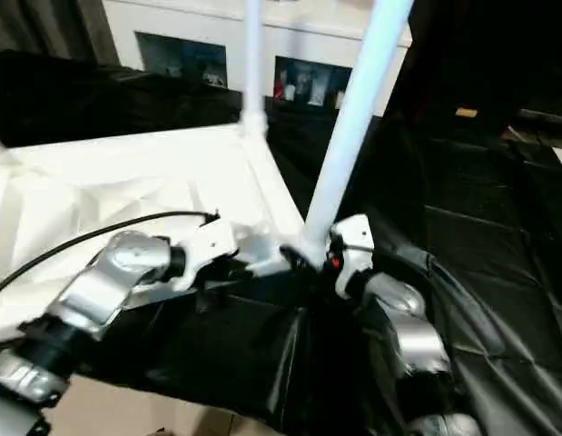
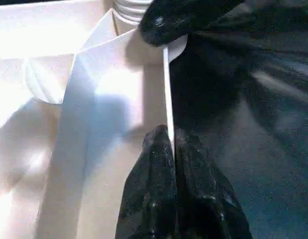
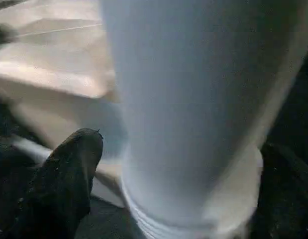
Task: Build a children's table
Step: Rotate leg to tighten
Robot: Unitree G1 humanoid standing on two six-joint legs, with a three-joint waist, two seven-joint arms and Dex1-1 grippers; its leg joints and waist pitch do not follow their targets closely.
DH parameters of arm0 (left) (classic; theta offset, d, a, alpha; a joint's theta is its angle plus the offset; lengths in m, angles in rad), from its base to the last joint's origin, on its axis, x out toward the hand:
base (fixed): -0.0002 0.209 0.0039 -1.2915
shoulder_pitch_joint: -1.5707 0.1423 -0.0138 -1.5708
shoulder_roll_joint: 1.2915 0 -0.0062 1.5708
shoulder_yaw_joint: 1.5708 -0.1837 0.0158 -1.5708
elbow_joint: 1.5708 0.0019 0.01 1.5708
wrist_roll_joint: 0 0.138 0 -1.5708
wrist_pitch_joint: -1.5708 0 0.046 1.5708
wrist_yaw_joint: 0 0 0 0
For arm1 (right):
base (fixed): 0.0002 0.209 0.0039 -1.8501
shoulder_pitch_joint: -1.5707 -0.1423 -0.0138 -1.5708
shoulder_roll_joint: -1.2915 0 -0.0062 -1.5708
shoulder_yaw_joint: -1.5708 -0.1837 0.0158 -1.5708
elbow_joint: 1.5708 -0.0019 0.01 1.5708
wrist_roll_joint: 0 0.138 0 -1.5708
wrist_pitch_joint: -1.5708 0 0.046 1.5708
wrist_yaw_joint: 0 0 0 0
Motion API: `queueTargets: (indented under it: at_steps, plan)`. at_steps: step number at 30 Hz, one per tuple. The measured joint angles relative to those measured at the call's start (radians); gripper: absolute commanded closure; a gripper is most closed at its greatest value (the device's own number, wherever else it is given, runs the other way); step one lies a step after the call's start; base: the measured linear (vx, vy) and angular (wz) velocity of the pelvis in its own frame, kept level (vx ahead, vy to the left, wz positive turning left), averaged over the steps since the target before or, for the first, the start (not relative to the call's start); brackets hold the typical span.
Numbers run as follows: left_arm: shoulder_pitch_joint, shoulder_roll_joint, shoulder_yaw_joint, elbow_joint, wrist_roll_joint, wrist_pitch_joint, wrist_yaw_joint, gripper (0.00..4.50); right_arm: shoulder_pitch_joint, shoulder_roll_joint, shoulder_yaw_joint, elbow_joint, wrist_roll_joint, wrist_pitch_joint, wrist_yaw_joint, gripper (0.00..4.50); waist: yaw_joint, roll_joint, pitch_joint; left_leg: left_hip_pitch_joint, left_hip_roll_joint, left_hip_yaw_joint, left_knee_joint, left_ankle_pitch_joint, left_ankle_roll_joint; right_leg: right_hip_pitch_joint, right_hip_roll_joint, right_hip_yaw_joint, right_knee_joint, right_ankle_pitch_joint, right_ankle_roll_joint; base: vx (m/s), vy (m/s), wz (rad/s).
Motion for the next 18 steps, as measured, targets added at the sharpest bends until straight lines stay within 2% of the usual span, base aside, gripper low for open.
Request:
queueTargets:
  at_steps: [6, 12, 18]
  plan:
    - [0.006, 0.032, 0.003, 0.002, -0.004, -0.028, -0.029, 4.5, 0.02, -0.038, 0.006, -0.09, 0.033, 0.068, 0.056, 0.05, 0.0, 0.0, 0.0, 0.0, 0.0, 0.0, 0.005, 0.0, 0.0, 0.0, 0.0, 0.001, 0.005, 0.0, 0.0, 0.0, 0.0, 0.0]
    - [0.018, 0.045, 0.003, -0.004, -0.019, -0.043, -0.038, 4.5, 0.03, -0.072, 0.007, -0.108, 0.034, 0.086, 0.072, 0.05, 0.001, -0.001, 0.0, 0.0, 0.0, -0.001, 0.008, 0.0, 0.0, 0.0, 0.0, 0.001, 0.008, 0.0, 0.0, 0.0, 0.0, 0.0]
    - [0.024, 0.057, 0.006, -0.005, -0.022, -0.046, -0.039, 4.5, 0.031, -0.086, 0.007, -0.112, 0.041, 0.092, 0.09, 0.7, -0.001, -0.001, 0.0, 0.0, 0.001, -0.001, 0.015, 0.0, 0.0, 0.0, 0.0, 0.001, 0.014, 0.0, 0.0, 0.0, 0.0, 0.0]
